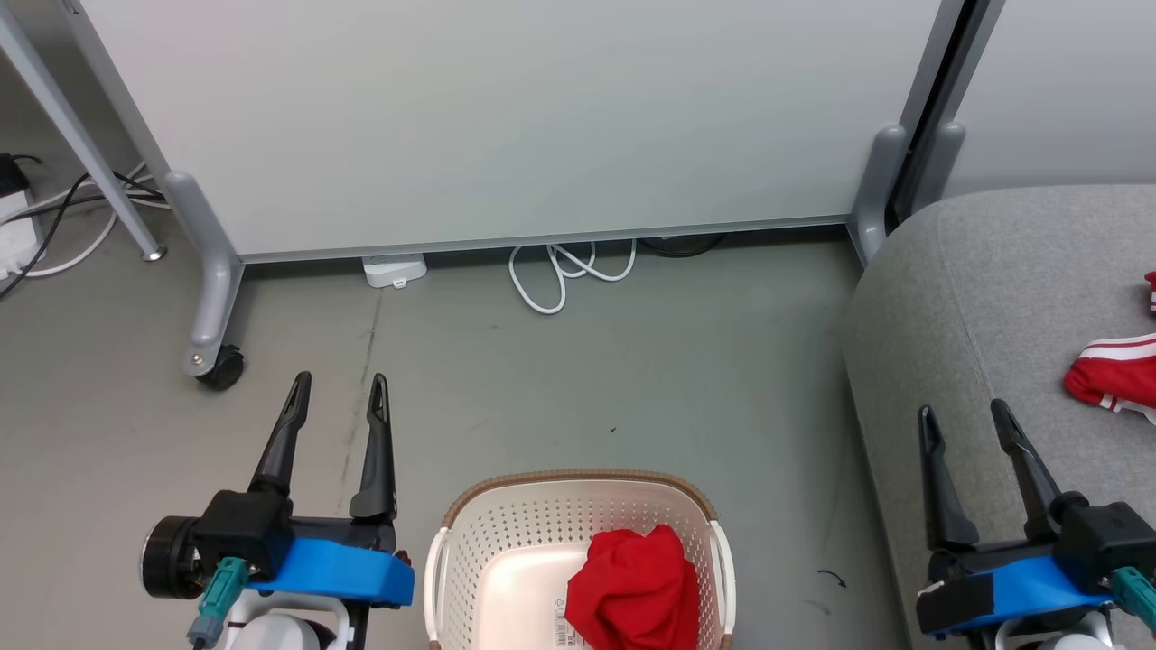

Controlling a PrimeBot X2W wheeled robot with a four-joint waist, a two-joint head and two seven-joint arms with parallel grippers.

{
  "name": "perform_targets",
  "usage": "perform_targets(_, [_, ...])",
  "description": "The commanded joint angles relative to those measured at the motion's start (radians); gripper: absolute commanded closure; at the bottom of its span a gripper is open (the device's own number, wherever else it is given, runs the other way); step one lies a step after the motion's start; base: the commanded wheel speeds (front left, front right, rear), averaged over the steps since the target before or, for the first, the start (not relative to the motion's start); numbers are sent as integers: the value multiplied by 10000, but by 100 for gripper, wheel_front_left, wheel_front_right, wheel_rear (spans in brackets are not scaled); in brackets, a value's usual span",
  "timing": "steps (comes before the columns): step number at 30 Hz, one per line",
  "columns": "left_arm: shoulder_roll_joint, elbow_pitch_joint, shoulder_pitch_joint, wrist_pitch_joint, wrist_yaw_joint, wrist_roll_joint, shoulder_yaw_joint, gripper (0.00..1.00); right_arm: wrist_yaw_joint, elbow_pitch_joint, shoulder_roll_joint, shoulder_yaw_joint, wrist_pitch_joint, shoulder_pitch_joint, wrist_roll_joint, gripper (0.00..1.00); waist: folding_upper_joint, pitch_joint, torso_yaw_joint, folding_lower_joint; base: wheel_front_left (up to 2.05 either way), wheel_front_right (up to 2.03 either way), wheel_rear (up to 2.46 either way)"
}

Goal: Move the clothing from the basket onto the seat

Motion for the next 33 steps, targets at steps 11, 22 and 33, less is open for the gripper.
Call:
perform_targets(11, [-44,39,-31,-26,-123,125,87,0,1,55,36,9,-34,-29,75,0,-1,119,-36,0,0,0,0])
perform_targets(22, [-44,965,-1222,-26,-265,274,-752,0,3,-76,33,181,-34,-631,106,0,-1,843,-474,0,0,0,0])
perform_targets(33, [320,3343,-3248,-25,-314,-130,-2769,0,3,-322,-8,162,-34,-1550,66,0,-1,2432,-1188,0,0,0,0])
